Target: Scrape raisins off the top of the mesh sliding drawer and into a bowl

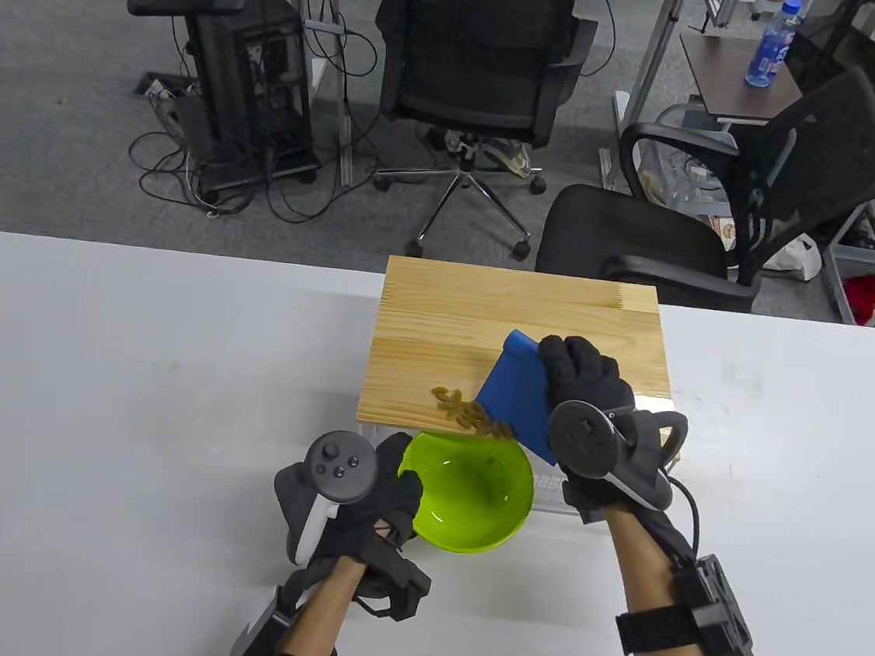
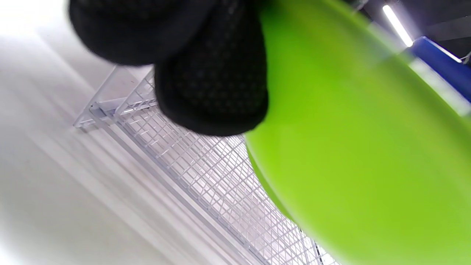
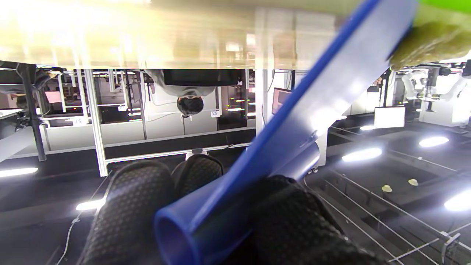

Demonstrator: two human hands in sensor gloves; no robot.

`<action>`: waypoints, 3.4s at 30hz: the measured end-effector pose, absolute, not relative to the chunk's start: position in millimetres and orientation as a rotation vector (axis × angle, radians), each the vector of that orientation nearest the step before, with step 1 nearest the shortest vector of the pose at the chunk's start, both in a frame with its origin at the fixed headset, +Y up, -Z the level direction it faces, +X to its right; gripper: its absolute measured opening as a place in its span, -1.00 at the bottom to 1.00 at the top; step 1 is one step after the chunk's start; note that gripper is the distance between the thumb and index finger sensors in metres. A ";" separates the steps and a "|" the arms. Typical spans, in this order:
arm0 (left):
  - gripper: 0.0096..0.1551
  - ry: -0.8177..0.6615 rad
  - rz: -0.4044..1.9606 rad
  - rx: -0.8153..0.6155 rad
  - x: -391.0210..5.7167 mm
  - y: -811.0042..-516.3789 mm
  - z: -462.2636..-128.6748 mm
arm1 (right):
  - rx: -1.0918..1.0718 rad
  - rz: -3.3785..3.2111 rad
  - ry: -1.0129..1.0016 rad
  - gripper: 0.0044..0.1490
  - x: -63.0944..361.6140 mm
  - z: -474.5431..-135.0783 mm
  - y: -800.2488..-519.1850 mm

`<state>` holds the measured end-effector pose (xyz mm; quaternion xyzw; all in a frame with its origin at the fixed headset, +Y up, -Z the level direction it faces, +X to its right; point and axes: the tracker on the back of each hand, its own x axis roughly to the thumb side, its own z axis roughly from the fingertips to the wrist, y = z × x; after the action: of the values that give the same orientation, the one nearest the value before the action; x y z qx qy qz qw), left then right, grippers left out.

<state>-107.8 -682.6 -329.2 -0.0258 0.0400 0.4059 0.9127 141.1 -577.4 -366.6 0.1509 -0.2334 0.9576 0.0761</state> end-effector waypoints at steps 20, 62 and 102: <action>-0.28 0.129 0.847 -0.056 -122.9 -683.5 -328.1 | 0.350 2.881 -0.877 -0.29 125.2 -378.7 -569.3; -0.34 -0.109 0.681 -0.257 -117.9 -665.0 -320.9 | 0.443 2.232 -0.977 -0.30 185.5 -308.1 -619.8; -0.34 0.792 0.746 -0.090 -303.3 -759.5 -362.2 | 0.298 2.138 -0.924 -0.30 206.9 -310.9 -612.0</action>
<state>-303.3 -759.5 -362.2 -0.0428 0.3767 0.3547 0.8547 206.9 -612.0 -310.9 0.1172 -0.3631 0.8397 0.3864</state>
